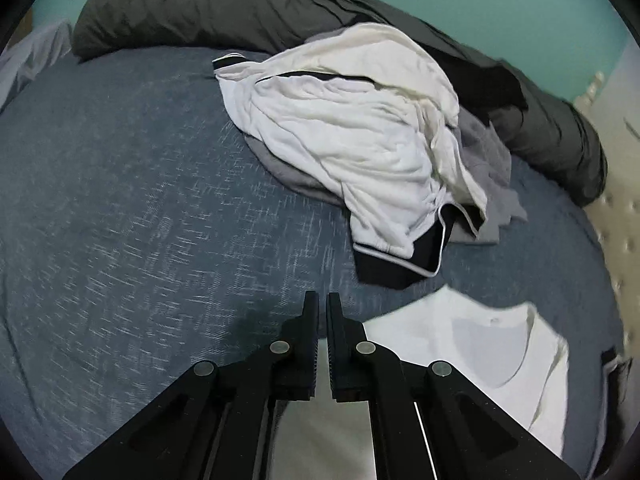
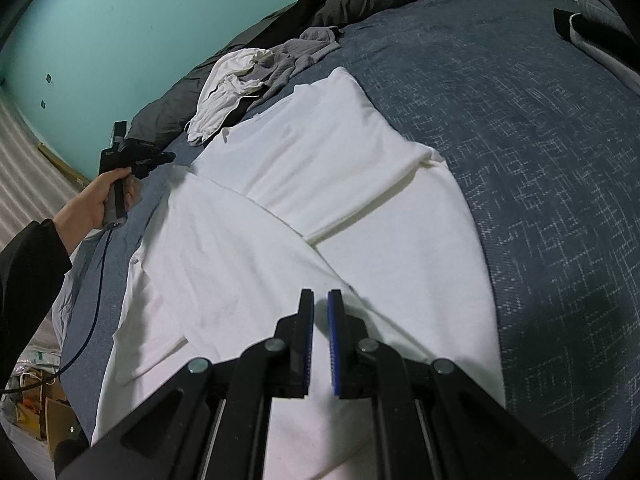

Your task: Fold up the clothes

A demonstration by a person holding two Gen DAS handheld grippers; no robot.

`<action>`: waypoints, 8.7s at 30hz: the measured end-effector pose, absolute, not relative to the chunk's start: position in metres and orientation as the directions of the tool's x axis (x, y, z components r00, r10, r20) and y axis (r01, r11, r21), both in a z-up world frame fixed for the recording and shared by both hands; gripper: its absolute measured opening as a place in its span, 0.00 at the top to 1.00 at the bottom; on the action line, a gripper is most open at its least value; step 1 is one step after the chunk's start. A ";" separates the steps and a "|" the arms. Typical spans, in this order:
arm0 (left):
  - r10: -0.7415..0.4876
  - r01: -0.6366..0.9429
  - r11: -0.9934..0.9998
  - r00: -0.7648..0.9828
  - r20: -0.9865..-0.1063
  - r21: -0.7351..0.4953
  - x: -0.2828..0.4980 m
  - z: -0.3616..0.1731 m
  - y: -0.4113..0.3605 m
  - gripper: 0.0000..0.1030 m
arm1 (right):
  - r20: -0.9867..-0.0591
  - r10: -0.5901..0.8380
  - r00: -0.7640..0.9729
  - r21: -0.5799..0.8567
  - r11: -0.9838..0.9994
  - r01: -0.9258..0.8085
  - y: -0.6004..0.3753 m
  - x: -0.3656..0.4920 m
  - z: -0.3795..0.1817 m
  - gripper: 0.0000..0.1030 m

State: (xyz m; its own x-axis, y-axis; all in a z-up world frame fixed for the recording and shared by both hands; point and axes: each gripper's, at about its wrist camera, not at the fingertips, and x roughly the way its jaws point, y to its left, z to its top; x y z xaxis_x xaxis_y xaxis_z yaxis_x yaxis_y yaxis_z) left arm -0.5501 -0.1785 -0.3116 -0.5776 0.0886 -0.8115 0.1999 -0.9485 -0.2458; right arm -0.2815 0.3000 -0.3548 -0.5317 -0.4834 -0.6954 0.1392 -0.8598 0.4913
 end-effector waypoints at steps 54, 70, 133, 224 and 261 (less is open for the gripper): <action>0.231 0.110 -0.940 -0.487 -0.842 -0.322 -0.397 -0.349 -0.208 0.62 | -0.657 -0.501 -0.563 0.529 -0.839 0.129 0.312 -0.277 -0.339 0.94; 0.294 0.110 -0.915 -0.474 -0.830 -0.387 -0.352 -0.357 -0.217 0.96 | -0.646 -0.514 -0.565 0.542 -0.830 0.135 0.313 -0.273 -0.333 0.94; 0.237 0.103 -0.925 -0.597 -0.767 -0.366 -0.329 -0.371 -0.220 0.79 | -0.861 -0.432 -0.267 0.237 -0.807 0.541 -0.110 -0.554 -0.303 0.64; 0.322 0.095 -0.929 -0.265 -0.909 -0.357 -0.046 -0.314 -0.200 0.48 | -0.883 -0.408 -0.231 0.395 -0.913 0.102 0.358 -0.102 -0.297 0.48; 0.361 0.041 -0.924 -0.228 -0.904 -0.379 0.002 -0.338 -0.180 0.49 | -0.903 -0.418 -0.102 0.416 -0.908 0.042 0.361 -0.073 -0.325 0.48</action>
State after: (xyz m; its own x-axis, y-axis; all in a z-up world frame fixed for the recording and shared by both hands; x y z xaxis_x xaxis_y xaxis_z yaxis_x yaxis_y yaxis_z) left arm 0.0020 -0.1797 -0.3375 -0.2279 0.3607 -0.9044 0.0410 -0.9245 -0.3791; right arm -0.0728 0.3613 -0.3249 -0.1024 -0.4179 -0.9027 0.0416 -0.9085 0.4158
